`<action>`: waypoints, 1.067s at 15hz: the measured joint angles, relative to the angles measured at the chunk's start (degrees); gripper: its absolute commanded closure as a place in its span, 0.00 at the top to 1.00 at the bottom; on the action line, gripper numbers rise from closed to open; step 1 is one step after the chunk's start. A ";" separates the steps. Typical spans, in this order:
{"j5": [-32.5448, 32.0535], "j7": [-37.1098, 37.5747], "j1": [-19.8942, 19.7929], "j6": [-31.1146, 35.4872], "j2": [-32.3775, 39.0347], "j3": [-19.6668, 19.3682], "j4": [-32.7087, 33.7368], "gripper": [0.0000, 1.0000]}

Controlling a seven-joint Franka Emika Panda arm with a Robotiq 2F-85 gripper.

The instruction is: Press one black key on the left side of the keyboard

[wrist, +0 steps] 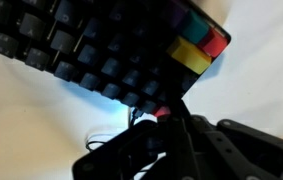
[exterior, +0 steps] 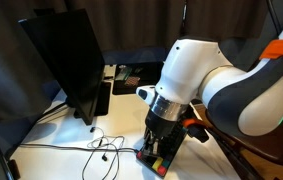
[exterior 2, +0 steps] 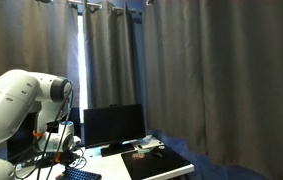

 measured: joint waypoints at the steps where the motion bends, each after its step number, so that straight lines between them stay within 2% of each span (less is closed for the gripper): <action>1: -0.03 0.00 0.14 0.00 0.02 -0.18 0.00 0.00; 16: -1.13 0.00 1.80 0.00 0.17 -2.26 0.02 0.00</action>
